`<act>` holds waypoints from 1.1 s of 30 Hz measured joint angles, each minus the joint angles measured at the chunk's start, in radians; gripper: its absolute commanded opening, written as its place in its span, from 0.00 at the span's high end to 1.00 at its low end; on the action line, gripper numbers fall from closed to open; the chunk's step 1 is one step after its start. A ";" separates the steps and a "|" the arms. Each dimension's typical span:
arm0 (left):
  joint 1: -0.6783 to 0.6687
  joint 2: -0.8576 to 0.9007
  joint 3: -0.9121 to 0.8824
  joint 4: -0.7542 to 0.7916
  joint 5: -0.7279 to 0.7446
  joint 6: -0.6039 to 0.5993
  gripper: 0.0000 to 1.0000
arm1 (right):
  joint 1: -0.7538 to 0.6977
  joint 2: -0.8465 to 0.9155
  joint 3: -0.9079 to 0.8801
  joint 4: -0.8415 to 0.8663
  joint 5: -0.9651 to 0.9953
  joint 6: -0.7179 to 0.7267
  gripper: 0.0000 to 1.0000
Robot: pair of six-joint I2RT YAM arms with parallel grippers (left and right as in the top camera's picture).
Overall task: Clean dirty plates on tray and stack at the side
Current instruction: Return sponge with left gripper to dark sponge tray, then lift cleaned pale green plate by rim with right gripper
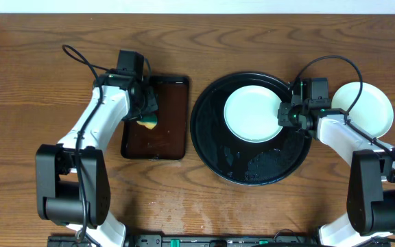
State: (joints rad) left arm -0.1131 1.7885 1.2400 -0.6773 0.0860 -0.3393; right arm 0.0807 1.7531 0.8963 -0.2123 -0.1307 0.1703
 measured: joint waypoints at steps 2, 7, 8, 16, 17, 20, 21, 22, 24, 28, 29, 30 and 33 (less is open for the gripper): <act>0.000 0.000 -0.003 0.008 -0.006 0.000 0.92 | 0.000 0.000 0.000 0.000 0.000 0.000 0.88; 0.000 0.000 -0.003 0.010 -0.011 0.000 0.92 | 0.000 0.000 0.000 0.000 0.000 0.001 0.92; 0.000 0.000 -0.003 0.009 -0.011 0.000 0.92 | 0.000 0.000 0.000 0.000 0.000 0.001 0.93; 0.000 0.000 -0.003 0.010 -0.011 0.000 0.92 | 0.000 0.000 -0.020 0.032 -0.001 0.002 0.99; 0.000 0.000 -0.003 0.009 -0.011 0.000 0.92 | 0.000 0.000 -0.023 0.037 -0.001 0.001 0.99; 0.000 0.000 -0.003 0.009 -0.011 0.000 0.92 | 0.000 0.000 -0.024 0.045 -0.004 0.003 0.99; 0.000 0.000 -0.003 0.010 -0.011 0.000 0.92 | 0.000 0.000 -0.024 0.045 -0.004 0.003 0.99; 0.000 0.000 -0.003 0.009 -0.011 0.000 0.92 | 0.000 0.000 -0.024 0.046 -0.004 0.003 0.99; 0.000 0.000 -0.003 0.010 -0.011 0.000 0.92 | 0.000 0.000 -0.024 0.046 -0.004 0.003 0.99; 0.000 0.000 -0.003 0.009 -0.011 0.000 0.92 | 0.000 -0.014 -0.024 0.034 -0.004 0.001 0.99; 0.000 0.000 -0.003 0.010 -0.011 0.000 0.92 | 0.000 -0.027 -0.024 0.024 -0.004 0.000 0.99; 0.000 0.000 -0.003 0.009 -0.011 0.000 0.92 | 0.000 -0.045 -0.024 0.018 -0.003 -0.003 0.99; 0.000 0.000 -0.003 0.009 -0.011 0.000 0.92 | 0.000 -0.146 -0.024 -0.009 0.026 -0.018 0.99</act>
State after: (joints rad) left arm -0.1131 1.7885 1.2366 -0.6682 0.0746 -0.3393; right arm 0.0811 1.6066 0.8722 -0.2211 -0.1051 0.1520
